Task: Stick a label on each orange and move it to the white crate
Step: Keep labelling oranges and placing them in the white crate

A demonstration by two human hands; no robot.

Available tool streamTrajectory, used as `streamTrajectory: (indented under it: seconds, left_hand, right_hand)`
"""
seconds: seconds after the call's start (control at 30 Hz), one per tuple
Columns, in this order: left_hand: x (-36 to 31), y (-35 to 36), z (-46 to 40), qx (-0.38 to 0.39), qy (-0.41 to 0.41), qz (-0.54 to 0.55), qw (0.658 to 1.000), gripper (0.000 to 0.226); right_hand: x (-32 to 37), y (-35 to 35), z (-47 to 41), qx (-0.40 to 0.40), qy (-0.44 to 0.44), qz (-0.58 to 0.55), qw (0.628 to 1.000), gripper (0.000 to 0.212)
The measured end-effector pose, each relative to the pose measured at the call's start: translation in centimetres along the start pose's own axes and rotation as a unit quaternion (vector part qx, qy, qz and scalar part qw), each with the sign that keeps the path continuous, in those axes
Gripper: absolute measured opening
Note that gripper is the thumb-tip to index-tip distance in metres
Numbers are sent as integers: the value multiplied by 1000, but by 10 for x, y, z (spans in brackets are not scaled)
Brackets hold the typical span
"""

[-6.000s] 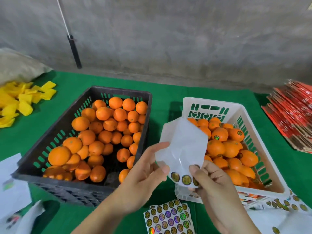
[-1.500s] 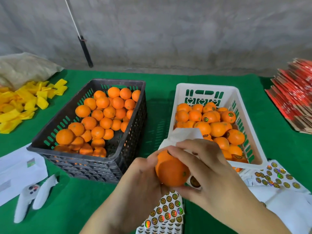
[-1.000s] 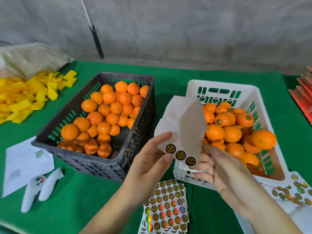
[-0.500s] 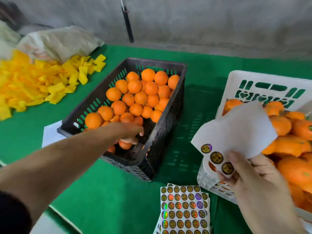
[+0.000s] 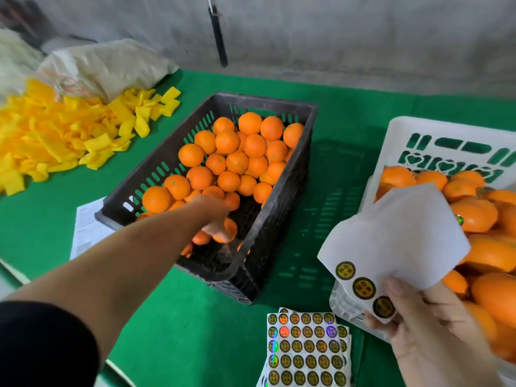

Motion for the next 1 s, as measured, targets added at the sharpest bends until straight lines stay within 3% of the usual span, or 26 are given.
streamTrajectory:
  seconds: [0.03,0.07,0.13,0.2,0.27,0.3,0.33,0.37,0.5,0.67,0.83,0.9,0.97,1.0]
  left_hand:
    - [6,-9,14,-34,14,124,992,59]
    - [11,-19,31,-78,45,259,962,57]
    - [16,-31,76,-192,114,471,853,51]
    - [-2,-21,131,-231,201,663,683,56]
    - [-46,1,176,-169,314,794,492,64]
    - [-72,10,196,-121,361,827,413,79]
    - [-99,15,212,-68,392,846,355,98]
    - [-123,19,226,-24,416,851,321,115]
    - [-186,26,262,77,430,868,235,149]
    - [-204,19,285,34,485,848,211,107]
    - [-214,28,275,0,480,855,197,101]
    - [-216,30,274,-12,491,846,207,90]
    - [-218,31,276,-36,499,830,245,68]
    - [-219,29,279,-50,507,819,266,61]
  right_hand:
    - [5,-1,2,-15,-16,-1,1000,20]
    - [10,-1,3,-30,-37,-4,999,22]
    - [22,5,15,-6,-92,4,996,23]
    - [28,10,24,17,-106,19,994,43]
    - [33,12,31,17,-117,27,993,64]
    - [36,15,35,16,-128,29,991,65]
    - [39,17,38,18,-143,29,989,60]
    - [42,19,41,23,-159,26,987,53]
    - [52,20,54,18,-199,41,979,53]
    - [62,7,71,-34,-190,126,973,65]
    - [74,-2,82,-53,-196,272,941,31]
    - [77,-6,86,-101,-196,390,894,23]
    - [88,4,98,-173,-242,535,791,12]
    - [90,13,103,-175,-273,566,758,11]
Point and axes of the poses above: each hand's wrist, its own z-axis away from the middle knuckle, its own y-axis out of the palm, x = y × z, the point moved 7 cm from there along -z, towards the middle knuckle, and after that the axes turned 15 degrees about x, right-handed, at the moved point
